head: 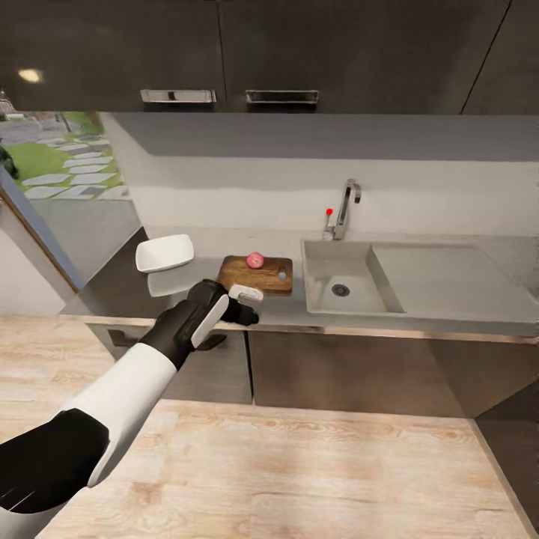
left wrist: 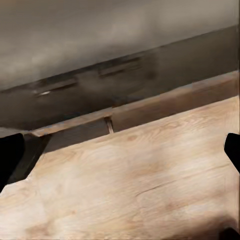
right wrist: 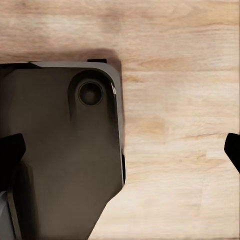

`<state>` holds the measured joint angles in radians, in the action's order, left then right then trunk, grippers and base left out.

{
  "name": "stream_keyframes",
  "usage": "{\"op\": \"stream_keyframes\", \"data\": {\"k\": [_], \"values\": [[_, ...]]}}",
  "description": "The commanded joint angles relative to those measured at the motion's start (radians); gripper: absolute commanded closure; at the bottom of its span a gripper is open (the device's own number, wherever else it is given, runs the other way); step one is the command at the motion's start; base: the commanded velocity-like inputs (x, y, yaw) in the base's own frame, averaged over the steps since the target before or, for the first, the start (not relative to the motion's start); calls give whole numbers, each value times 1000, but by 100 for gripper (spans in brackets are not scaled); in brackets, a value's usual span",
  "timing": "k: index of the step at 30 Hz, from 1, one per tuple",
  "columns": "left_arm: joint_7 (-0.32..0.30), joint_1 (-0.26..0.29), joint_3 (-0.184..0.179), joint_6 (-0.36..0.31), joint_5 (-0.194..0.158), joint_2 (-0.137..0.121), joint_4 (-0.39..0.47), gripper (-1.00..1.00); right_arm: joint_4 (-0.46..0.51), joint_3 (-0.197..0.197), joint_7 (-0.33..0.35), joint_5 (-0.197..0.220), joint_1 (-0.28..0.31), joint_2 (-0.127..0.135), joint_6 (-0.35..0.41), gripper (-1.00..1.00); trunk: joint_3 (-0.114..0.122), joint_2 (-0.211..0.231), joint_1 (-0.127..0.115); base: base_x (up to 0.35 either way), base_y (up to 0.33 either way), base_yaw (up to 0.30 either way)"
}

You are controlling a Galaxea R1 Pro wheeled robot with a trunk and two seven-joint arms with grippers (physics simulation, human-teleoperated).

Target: In the kitchen, take the Vidalia onion out of the sink, dice it on the chopping board with the paring knife, put the diced onion into the bowl on the countertop, then place both the paring knife and the chopping board into the sink.

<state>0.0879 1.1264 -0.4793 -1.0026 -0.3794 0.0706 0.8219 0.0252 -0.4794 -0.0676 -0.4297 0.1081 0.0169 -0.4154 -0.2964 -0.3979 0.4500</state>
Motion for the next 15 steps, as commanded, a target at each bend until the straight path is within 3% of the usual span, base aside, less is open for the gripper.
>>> {"op": "stream_keyframes", "data": {"k": [1,6,8,9,12,15], "values": [[9,1,-2,-3,-11,0,-6,-100,-1,-5,-6,-11,1,0,-3,-100,-2,-2,0,-334,0,0],[5,1,-4,-1,-12,5,-48,-100,-1,-6,-5,-11,1,0,-3,-100,-2,-2,0,-334,0,0],[3,1,-4,1,-12,10,-85,-100,0,-7,-4,-11,1,0,-4,-100,-2,-2,0,-244,0,0],[0,1,-4,12,-12,16,-144,-100,3,-8,-3,-11,1,2,-4,-100,-2,-2,0,-89,0,0],[-1,1,-5,94,-13,29,-236,-100,10,-9,-2,-11,1,9,-5,-100,-2,-2,0,-41,0,0],[-8,0,-8,284,-14,45,-426,-100,24,-12,0,-10,1,29,-11,-100,-2,-2,0,-13,0,0]]}}
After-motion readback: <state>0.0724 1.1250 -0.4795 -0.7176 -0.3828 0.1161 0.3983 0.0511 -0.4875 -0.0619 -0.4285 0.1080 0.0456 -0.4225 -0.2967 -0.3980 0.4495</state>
